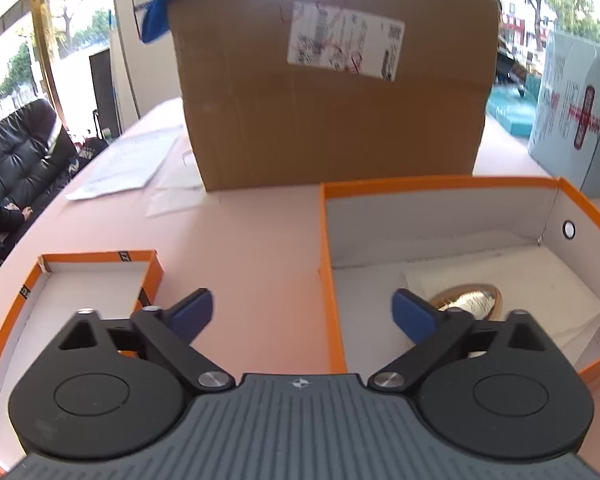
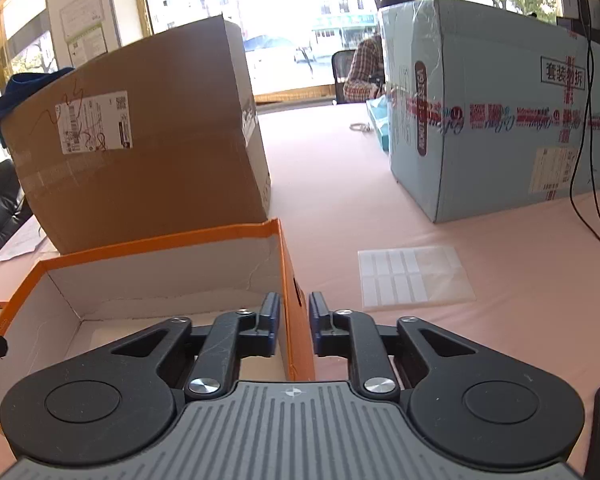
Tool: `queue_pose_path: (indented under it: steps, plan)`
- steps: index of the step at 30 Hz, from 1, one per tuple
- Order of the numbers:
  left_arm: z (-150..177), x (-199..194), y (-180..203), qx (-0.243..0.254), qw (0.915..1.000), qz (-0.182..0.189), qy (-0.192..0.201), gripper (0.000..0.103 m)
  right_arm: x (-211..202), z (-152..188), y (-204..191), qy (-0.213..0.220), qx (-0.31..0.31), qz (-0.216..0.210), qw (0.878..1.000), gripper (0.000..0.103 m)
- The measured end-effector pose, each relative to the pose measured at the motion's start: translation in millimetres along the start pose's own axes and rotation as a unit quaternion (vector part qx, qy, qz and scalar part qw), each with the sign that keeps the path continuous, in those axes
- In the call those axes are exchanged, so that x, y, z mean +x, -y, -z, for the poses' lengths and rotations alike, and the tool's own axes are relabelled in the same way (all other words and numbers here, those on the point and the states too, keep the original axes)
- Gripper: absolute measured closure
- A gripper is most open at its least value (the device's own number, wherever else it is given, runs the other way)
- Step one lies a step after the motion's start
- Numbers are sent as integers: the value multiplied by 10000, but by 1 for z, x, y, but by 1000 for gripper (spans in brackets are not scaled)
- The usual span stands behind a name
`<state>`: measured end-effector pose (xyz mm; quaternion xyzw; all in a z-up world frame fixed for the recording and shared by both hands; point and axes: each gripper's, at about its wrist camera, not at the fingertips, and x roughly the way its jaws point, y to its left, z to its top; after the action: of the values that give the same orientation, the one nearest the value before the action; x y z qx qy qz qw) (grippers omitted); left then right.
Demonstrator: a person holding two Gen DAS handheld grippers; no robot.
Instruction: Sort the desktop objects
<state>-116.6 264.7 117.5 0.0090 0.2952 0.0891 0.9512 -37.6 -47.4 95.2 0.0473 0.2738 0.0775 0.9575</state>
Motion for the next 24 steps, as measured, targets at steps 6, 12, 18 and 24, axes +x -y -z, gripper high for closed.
queue_pose_path:
  steps: [6,12,18,24]
  plan:
    - [16,-59,-70,-333,9936,-512,946,0,-48,10,-18,2048,-651,-723,9740,0]
    - [56,-118,-176,-1563,9759,-845,1270,0,-74,16,-94,2557,-1585,-1978,9329,0]
    - [105,-136,-227,-1885,9683,-1456,758,0,-81,38,-196,2547,-2106,-2900,8982,0]
    - [152,-154,-241,-1793,9674,-1701,544,0,-88,62,-287,1838,-2766,-4105,8492,0]
